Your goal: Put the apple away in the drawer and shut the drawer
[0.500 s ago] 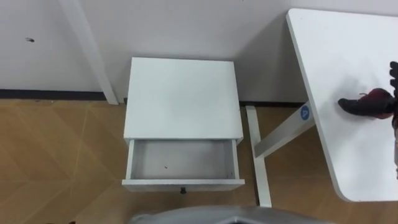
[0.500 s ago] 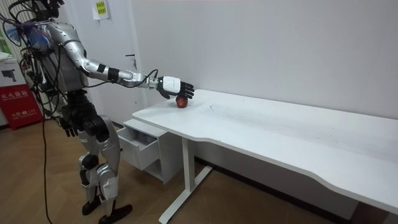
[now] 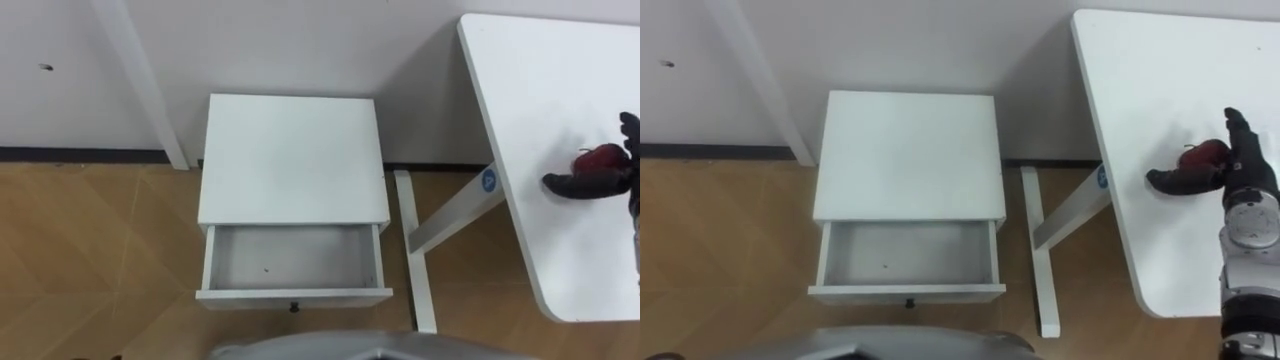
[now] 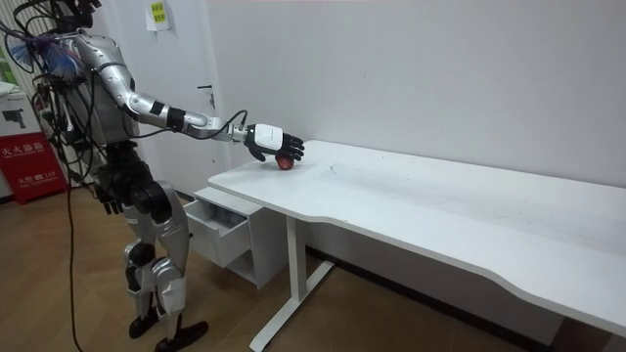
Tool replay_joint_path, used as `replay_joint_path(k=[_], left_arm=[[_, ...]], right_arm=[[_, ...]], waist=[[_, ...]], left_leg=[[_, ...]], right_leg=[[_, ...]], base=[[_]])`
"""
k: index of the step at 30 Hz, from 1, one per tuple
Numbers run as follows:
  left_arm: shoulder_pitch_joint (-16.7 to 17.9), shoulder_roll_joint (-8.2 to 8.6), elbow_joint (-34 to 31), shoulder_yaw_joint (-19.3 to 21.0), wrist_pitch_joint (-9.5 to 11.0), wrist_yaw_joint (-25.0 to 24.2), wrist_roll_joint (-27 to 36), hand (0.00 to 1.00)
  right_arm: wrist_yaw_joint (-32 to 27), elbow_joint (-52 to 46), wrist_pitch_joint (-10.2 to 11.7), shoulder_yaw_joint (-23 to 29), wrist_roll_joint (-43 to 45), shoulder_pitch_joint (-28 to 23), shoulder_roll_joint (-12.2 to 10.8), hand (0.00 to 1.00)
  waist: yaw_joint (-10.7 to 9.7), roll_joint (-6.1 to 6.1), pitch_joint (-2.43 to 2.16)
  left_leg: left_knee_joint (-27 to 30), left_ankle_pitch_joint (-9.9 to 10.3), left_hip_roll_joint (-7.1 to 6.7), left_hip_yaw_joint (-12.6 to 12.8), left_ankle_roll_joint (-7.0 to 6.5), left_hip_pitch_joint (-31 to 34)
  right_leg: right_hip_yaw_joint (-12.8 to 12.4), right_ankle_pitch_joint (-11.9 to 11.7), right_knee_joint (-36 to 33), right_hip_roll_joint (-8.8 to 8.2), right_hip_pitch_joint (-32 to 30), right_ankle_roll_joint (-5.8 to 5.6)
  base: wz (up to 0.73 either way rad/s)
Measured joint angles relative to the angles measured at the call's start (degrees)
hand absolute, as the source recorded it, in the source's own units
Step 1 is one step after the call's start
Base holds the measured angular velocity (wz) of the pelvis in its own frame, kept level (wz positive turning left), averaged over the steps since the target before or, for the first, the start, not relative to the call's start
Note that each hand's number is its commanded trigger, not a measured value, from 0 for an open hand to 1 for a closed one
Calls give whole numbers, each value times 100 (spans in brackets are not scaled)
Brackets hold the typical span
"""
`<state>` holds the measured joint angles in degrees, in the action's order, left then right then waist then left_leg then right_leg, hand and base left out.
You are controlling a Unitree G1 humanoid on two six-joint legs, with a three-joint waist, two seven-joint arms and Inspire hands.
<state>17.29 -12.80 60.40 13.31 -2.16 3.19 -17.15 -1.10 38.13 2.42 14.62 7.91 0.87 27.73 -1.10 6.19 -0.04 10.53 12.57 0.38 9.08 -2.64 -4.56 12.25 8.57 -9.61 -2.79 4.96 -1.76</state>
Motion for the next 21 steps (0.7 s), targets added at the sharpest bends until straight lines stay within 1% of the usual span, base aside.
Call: replay_joint_path(k=[3,7,11,14,21], left_arm=[[0,0,1,-1,0,-6,0,0],[1,-1,2,-3,3,-15,0,0],[-20,-6,4,-8,8,-14,2,0],[-21,-7,28,-8,9,-16,2,0],[-23,-6,117,-37,9,-71,1,0]], right_arm=[[1,-2,2,5,80,-41,0,100],[42,-15,8,-1,163,-195,-9,100],[48,-32,9,2,195,-219,-9,100],[72,-72,5,-1,392,-218,-15,100],[72,-189,3,-56,495,-220,-26,100]], waist=[[-2,6,-11],[19,2,-12],[19,4,-14],[24,-4,-9],[41,15,9]], left_leg=[[9,0,0,0,0,0],[10,0,-1,0,0,-1],[10,0,2,1,0,-5],[4,0,1,10,0,-6],[-4,0,0,13,0,-6]], right_leg=[[0,0,-2,0,2,0],[-1,0,-3,-3,3,0],[-4,0,-3,-1,6,0],[-19,0,-6,-1,2,0],[-15,0,-6,-1,0,0]], base=[[0],[0],[0],[0],[0]])
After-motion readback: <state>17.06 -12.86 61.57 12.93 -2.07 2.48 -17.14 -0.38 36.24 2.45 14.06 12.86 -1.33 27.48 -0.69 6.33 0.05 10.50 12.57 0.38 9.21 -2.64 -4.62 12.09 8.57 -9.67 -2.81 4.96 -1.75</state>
